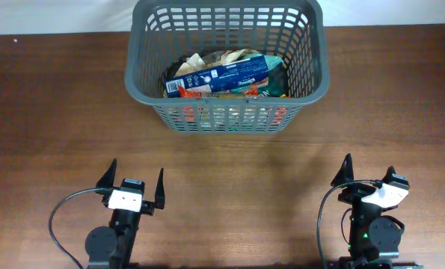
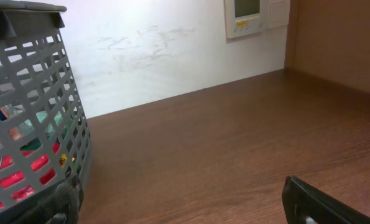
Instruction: Pack container
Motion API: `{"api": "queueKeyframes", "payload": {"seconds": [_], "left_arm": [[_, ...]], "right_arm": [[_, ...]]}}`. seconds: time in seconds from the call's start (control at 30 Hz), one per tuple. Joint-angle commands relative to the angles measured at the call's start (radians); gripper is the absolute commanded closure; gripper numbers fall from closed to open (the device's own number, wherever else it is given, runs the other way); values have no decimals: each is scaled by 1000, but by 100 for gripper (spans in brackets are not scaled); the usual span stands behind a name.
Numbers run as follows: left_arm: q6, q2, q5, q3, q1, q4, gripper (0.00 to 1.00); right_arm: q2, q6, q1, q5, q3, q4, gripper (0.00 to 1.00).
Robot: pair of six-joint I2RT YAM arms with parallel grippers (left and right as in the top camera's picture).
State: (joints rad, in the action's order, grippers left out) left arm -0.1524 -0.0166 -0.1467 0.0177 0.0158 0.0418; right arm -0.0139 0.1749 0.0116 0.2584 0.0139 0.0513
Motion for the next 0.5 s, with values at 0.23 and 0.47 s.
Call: {"api": "queueKeyframes", "payload": {"seconds": [0.23,0.47], "left_arm": [[6,1,-15,-9,5,24,1],[6,-2,-15,-9,5,23,1]], "right_arm": [[10,-9,3,15,-8,3,1],[10,-9,3,15,-8,3,1]]}}
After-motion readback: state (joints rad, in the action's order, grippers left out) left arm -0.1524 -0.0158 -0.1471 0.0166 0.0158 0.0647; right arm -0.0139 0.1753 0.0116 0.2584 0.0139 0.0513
